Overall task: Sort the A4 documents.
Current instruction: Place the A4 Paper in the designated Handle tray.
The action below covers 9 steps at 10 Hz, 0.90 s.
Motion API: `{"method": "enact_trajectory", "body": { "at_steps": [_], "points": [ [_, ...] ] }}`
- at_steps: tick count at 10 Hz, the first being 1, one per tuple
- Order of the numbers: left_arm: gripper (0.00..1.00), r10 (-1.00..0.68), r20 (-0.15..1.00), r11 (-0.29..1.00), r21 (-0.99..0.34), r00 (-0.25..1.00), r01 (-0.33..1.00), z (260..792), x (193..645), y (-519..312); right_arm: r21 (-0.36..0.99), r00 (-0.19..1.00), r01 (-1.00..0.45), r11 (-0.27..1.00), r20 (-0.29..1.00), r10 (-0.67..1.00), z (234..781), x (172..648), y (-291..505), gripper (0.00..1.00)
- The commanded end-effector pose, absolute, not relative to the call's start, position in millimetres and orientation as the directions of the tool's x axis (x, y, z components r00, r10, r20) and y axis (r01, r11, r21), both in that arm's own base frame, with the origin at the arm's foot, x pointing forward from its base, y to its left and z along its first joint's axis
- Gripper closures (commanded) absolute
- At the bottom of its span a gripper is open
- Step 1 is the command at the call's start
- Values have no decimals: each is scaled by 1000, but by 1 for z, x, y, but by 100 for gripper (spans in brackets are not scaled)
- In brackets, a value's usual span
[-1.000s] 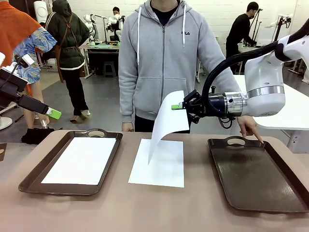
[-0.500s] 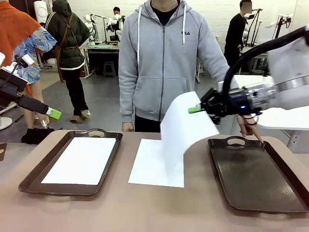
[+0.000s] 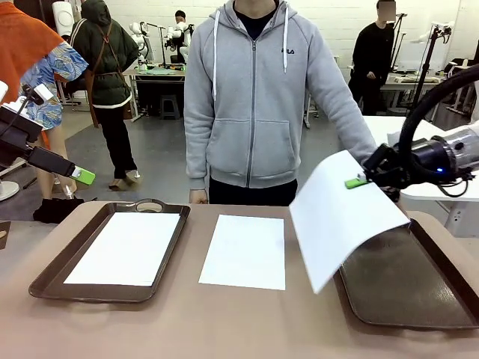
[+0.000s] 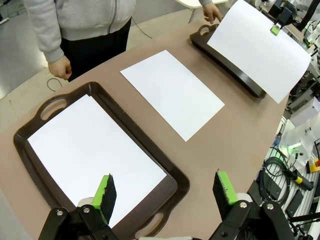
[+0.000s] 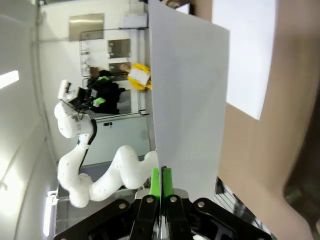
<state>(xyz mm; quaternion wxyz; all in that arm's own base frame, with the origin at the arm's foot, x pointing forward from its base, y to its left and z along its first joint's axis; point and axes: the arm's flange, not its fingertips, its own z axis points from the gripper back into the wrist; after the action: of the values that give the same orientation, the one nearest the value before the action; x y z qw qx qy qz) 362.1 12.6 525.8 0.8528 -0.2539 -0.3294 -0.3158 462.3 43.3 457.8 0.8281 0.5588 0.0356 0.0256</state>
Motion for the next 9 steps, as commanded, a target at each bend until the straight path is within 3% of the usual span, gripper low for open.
{"method": "enact_trajectory", "body": {
  "at_steps": [1,9],
  "points": [
    [0,-369,725,668,-227,581,709,526,362,12,902,999,9,431,-22,26,449,459,20,99],
    [0,-369,725,668,-227,581,709,526,362,12,877,999,-17,481,-5,44,423,496,-38,99]
  ]
}}
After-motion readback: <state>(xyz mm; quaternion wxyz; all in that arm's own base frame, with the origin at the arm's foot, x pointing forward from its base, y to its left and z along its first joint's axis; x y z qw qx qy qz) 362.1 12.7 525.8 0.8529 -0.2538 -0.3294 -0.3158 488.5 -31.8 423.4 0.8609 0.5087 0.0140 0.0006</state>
